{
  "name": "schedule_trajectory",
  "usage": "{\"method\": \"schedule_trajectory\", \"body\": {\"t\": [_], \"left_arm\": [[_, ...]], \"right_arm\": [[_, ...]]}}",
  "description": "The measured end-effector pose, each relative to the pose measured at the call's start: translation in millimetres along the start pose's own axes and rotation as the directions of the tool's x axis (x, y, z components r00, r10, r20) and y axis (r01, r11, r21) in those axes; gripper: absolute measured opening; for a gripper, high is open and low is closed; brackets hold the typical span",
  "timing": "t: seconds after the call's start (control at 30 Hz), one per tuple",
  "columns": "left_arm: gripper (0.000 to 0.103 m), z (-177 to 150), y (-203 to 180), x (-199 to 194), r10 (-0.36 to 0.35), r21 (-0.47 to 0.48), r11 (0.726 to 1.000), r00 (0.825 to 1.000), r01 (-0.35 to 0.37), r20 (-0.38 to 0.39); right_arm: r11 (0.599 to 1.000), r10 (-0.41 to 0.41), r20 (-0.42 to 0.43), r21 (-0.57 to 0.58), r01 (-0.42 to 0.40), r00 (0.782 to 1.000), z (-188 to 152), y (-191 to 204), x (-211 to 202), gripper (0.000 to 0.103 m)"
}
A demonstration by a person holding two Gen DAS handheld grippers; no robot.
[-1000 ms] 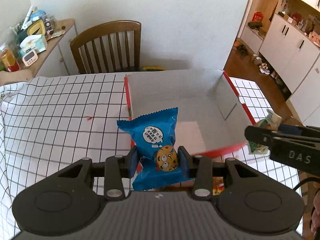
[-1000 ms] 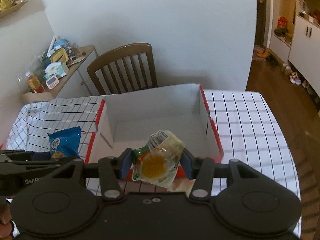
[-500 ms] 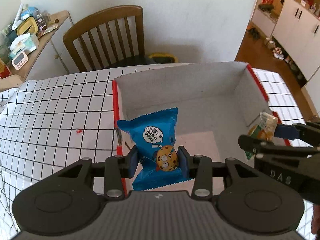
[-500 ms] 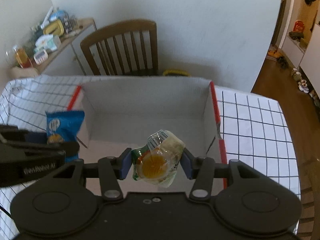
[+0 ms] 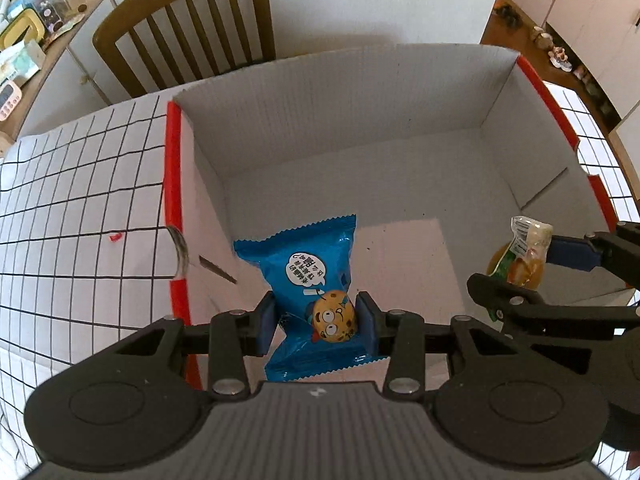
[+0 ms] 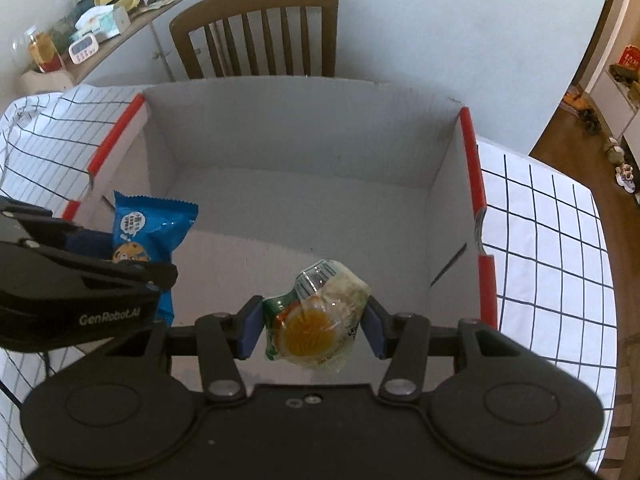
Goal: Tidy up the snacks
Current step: 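Carry both snacks over the red box and open both tools to drop them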
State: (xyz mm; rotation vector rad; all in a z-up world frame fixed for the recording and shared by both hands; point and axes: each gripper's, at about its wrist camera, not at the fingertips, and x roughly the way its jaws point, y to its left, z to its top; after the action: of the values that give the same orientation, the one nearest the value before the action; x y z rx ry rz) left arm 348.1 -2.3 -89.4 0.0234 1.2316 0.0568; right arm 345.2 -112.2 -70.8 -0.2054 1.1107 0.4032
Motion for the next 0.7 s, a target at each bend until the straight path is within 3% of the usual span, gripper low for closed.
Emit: {"method": "schedule_trajectory", "body": {"t": [0.23, 0.33, 0.7], "left_arm": [[0.045, -1.5, -2.4, 1.7, -0.006, -0.012, 1.0, 1.0, 0.006, -0.001], [0.05, -4.2, -2.5, -3.6, 0.0, -0.015, 1.0, 1.0, 0.001, 0.016], [0.05, -17.3, 7.1, -47.5, -0.039, -0.021, 0.999, 0.993, 0.041, 0.11]], "right_arm": [[1.0, -0.001, -0.025, 0.019, 0.001, 1.0, -2.0, -5.3, 6.9, 0.056], [1.0, -0.012, -0.009, 0.02, 0.013, 1.0, -3.3, -5.2, 0.5, 0.062], [0.999, 0.004, 0.06, 0.036, -0.006, 0.998, -5.4, -4.2, -40.1, 0.074]]}}
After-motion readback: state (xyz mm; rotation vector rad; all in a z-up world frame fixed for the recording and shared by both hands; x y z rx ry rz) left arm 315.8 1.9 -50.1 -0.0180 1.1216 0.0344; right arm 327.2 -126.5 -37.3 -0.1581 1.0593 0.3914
